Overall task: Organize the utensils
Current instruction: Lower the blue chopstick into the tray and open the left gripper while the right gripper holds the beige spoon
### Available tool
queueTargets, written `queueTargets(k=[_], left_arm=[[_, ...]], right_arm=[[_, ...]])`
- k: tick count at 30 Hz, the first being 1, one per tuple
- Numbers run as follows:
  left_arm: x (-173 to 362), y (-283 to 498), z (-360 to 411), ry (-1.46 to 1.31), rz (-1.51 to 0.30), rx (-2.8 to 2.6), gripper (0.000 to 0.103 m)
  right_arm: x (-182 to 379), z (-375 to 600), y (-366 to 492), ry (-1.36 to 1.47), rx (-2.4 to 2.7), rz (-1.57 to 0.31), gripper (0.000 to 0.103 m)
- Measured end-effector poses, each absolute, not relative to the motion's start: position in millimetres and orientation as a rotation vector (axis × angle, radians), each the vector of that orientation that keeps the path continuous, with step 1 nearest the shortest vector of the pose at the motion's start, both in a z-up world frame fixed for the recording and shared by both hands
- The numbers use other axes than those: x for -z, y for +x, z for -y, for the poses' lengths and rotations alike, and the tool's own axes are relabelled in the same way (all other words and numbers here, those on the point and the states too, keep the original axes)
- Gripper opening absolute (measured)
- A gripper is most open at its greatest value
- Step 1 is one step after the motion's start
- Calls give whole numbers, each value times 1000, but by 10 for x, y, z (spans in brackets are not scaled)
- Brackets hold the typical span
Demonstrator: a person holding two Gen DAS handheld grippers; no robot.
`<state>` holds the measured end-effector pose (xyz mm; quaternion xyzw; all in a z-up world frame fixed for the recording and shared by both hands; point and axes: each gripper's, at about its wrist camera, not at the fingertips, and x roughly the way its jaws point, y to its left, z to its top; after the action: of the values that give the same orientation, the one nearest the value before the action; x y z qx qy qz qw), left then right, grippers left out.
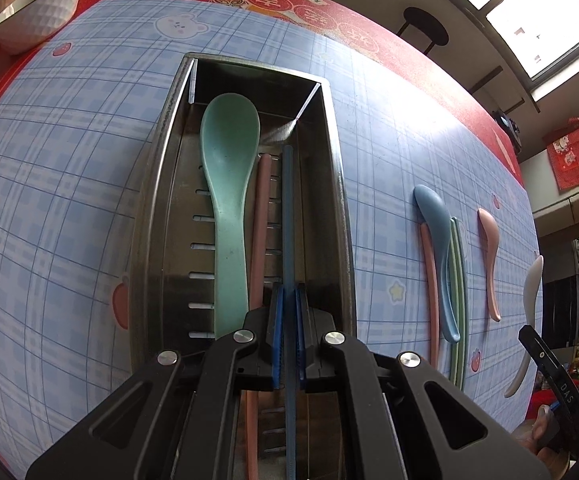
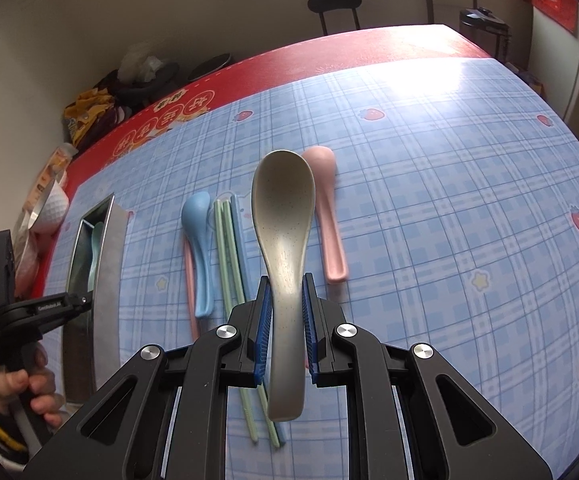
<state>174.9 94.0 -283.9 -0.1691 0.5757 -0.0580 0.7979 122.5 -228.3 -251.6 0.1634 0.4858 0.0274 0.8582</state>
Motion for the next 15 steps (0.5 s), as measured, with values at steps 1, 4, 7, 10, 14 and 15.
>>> queueTargets(k=[1,4,7,10,14,15], left_arm=[[2850,1744,-936,-362,-1240,123,6],[2876,1732,-907,-360,-1252,118,6],[2857,1701,-882,-345,-1249,113,6],[2797,1672,-887,-331,-1242,95,6],[2657,1587,-899,-301,-1205,80,7],[2616,1549,-905,-294,-1195,76,9]], right_arm=[[2515,2290,1219,344,-57,-1021,15],[2503,2294,1211,344,-61,-1020,15],[2487,2289,1210,341,-65,-1019,15],[2473,2295,1201,343,-64,-1016,15],[2435,2302,1184,347,-70,-1008,15],[2426,2305,1177,349,-71,-1006,15]])
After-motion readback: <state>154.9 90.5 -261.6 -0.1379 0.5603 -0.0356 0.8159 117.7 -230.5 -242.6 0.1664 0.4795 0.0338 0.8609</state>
